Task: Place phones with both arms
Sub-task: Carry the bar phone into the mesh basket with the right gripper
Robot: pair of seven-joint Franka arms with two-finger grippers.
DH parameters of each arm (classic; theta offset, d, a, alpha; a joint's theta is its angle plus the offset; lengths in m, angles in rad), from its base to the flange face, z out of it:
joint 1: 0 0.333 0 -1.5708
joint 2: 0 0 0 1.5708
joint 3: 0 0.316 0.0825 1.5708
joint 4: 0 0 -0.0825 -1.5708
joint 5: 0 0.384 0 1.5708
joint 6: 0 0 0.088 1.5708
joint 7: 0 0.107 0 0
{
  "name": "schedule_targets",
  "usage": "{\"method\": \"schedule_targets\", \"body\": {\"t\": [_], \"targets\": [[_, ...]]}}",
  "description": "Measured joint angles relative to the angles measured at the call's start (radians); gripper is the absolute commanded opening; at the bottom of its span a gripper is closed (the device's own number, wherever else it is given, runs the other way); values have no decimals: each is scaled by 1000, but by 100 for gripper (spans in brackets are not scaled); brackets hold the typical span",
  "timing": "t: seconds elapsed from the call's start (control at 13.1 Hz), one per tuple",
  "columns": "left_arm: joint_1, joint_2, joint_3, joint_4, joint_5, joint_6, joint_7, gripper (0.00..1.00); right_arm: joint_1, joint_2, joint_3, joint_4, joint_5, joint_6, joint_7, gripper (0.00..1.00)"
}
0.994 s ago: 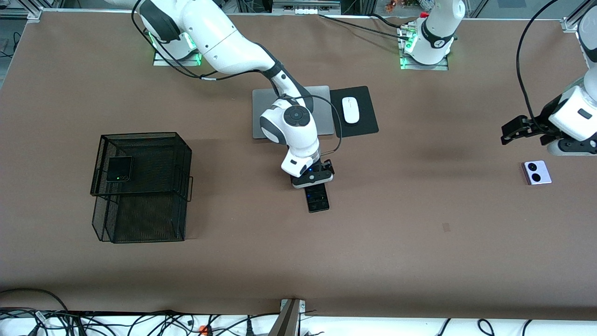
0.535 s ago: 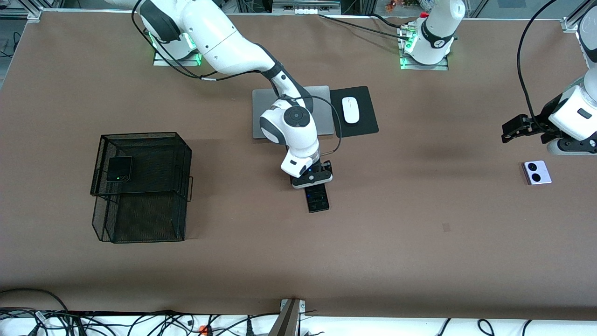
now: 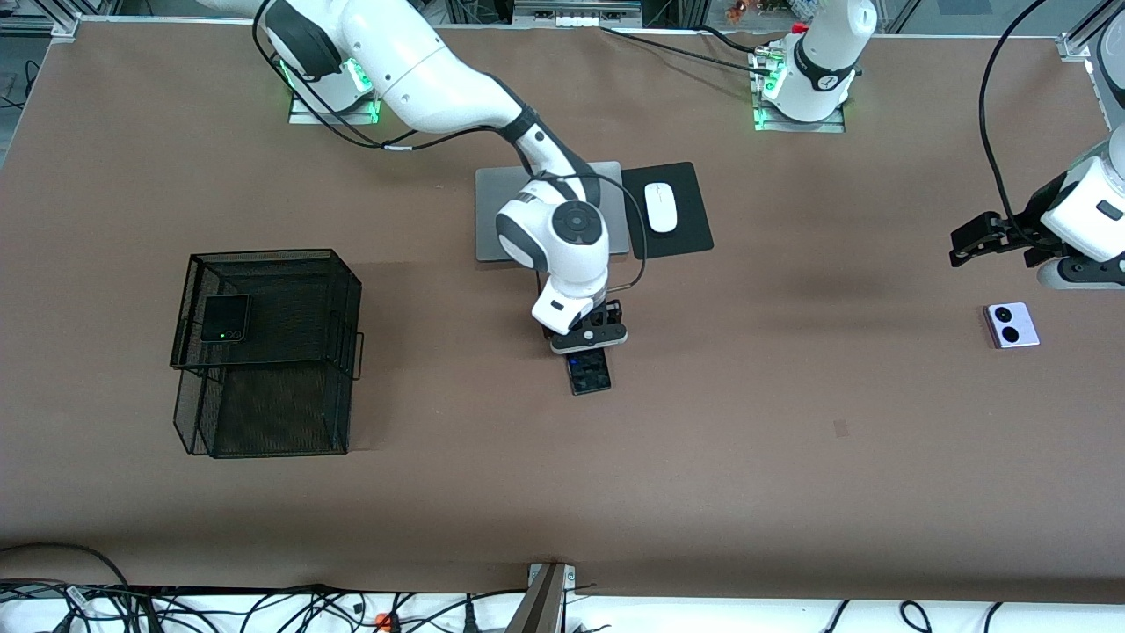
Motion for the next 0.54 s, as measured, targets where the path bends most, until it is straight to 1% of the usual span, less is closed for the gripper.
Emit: {"method": "schedule_targets", "body": {"t": [0.23, 0.54], "targets": [[0, 0, 6, 1, 0, -2, 0, 100, 6, -14, 1, 73, 0, -135, 0, 0], [11, 12, 14, 10, -5, -3, 0, 100, 11, -84, 6, 93, 0, -281, 0, 0]]}}
